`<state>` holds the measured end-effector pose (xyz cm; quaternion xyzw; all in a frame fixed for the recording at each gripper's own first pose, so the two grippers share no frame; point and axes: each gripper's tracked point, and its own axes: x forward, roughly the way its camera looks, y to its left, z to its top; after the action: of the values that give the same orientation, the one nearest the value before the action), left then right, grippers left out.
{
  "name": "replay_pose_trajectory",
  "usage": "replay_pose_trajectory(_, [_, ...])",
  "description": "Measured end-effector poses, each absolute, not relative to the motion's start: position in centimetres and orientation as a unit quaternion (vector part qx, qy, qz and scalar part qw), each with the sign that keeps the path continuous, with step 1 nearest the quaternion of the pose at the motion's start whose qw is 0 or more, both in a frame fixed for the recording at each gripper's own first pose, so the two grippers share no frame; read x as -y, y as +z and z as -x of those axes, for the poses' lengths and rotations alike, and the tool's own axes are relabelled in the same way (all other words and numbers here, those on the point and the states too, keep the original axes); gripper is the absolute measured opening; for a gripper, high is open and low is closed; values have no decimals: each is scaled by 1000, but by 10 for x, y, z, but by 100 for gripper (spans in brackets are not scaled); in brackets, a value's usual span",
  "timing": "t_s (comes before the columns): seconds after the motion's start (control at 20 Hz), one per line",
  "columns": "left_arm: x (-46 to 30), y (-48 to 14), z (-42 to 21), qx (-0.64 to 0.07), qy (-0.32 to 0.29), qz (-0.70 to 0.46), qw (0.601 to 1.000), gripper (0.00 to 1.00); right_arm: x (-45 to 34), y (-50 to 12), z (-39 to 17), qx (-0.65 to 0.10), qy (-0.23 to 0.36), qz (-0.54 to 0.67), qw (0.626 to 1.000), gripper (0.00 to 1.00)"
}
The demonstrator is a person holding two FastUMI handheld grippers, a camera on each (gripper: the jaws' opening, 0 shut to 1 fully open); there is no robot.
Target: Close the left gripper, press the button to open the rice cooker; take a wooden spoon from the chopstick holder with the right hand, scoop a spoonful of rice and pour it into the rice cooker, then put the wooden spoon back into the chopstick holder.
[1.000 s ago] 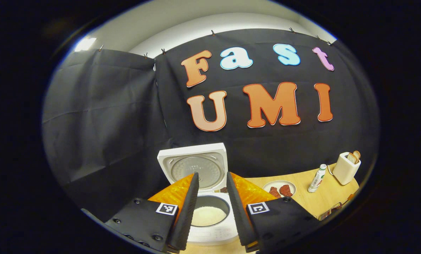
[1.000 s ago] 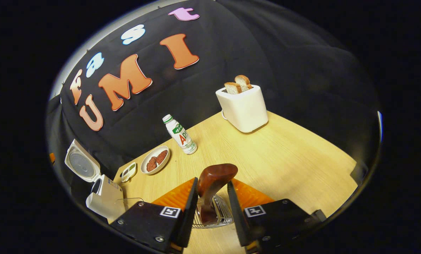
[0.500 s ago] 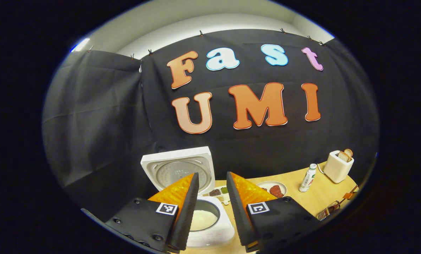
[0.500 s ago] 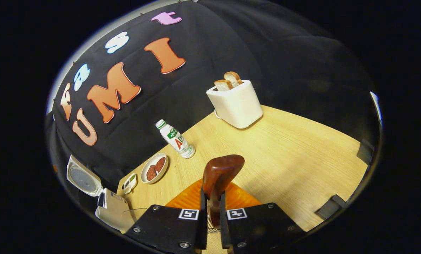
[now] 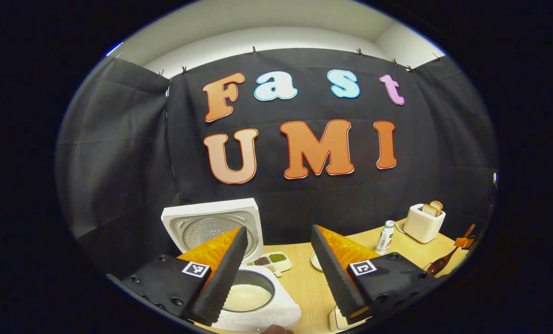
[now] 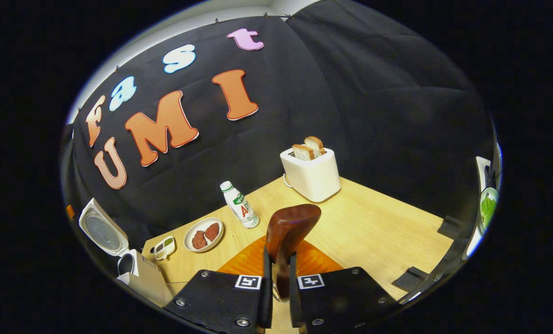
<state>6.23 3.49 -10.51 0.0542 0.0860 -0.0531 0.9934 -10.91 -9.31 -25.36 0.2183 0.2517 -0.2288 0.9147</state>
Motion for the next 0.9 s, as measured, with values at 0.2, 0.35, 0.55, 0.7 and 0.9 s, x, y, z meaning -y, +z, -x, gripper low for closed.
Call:
replay_pose_trajectory(0.2, [-43,-107,-60,-82,-80,-27,993,98,62,-218,104,-231,-220,-203,926,14])
replay_pose_trajectory(0.35, [-68,-106,-55,-76,-72,-29,994,90,27,-202,94,-225,-197,-193,935,14])
replay_pose_trajectory(0.55, [-105,-107,-44,-83,-49,-22,995,90,-28,-198,77,-228,-142,-182,946,14])
replay_pose_trajectory(0.7, [-135,-109,-29,-89,-25,-6,996,90,-60,-215,72,-248,-107,-170,948,14])
replay_pose_trajectory(0.9, [-174,-111,-11,-88,20,-15,996,90,-84,-246,69,-282,-79,-121,949,14])
